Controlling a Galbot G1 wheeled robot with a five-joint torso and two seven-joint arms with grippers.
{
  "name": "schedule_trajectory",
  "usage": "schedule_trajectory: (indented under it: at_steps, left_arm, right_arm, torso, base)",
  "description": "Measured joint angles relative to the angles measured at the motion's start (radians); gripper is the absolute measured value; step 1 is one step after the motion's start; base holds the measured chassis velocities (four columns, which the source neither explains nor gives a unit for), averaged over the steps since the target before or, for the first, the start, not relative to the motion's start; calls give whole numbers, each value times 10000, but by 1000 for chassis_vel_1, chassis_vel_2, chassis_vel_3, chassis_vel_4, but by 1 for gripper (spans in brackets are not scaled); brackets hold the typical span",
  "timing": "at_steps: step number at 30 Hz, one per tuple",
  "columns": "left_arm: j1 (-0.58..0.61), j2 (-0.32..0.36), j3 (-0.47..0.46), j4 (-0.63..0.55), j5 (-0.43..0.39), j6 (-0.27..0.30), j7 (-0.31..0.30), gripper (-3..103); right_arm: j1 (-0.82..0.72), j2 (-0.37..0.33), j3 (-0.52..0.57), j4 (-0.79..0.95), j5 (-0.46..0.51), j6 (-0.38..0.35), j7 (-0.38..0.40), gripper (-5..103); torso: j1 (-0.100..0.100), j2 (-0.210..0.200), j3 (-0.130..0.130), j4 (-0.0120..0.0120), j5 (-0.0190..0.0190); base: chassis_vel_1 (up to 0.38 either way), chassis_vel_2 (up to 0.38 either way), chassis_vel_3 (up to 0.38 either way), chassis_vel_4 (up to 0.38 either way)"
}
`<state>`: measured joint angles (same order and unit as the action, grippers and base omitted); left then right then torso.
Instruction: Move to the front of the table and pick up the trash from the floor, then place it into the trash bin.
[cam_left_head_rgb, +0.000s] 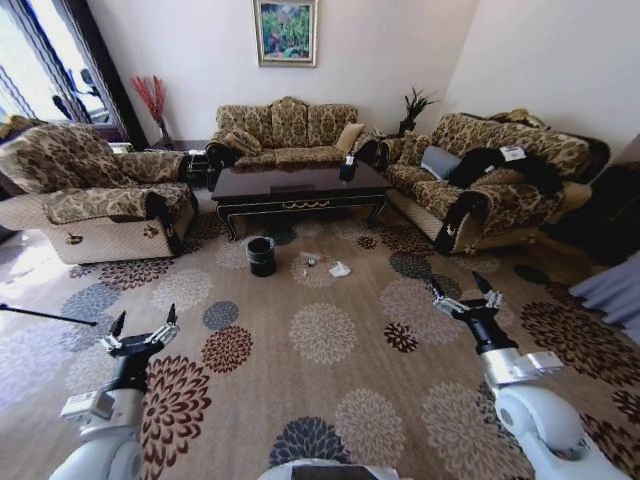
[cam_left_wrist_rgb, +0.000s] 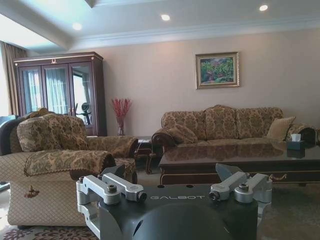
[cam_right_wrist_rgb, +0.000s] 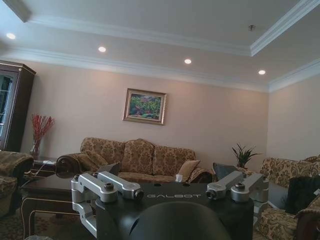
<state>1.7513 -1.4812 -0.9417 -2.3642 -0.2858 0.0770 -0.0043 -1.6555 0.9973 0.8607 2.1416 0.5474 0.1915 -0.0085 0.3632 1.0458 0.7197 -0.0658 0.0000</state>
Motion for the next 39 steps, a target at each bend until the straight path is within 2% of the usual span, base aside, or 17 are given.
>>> schedule_trajectory:
  at_steps: [5, 16, 24, 39]
  left_arm:
    - [-41, 2, -4, -17, -17, 13, -1, 100]
    - [-27, -84, 70, -16, 196, -135, 95, 100]
    - [5, -122, 90, -12, 327, -206, 164, 100]
    - [25, -107, 73, 15, 338, -223, 206, 100]
  right_arm:
    - [17, -34, 8, -3, 15, -3, 1, 100]
    - [78, -71, 12, -55, 63, -30, 2, 100]
    - [114, -67, 12, -103, 71, -31, 3, 100]
    - [198, -96, 2, -211, 164, -18, 13, 100]
  torso:
    - [-63, -145, -82, 0, 0]
    - [-353, -804, -452, 0, 0]
    - [-448, -1014, -568, 0, 0]
    - [-774, -1756, -979, -1, 0]
  base:
    - [0, 0, 0, 0]
    - [0, 0, 0, 0]
    - [0, 0, 0, 0]
    - [0, 0, 0, 0]
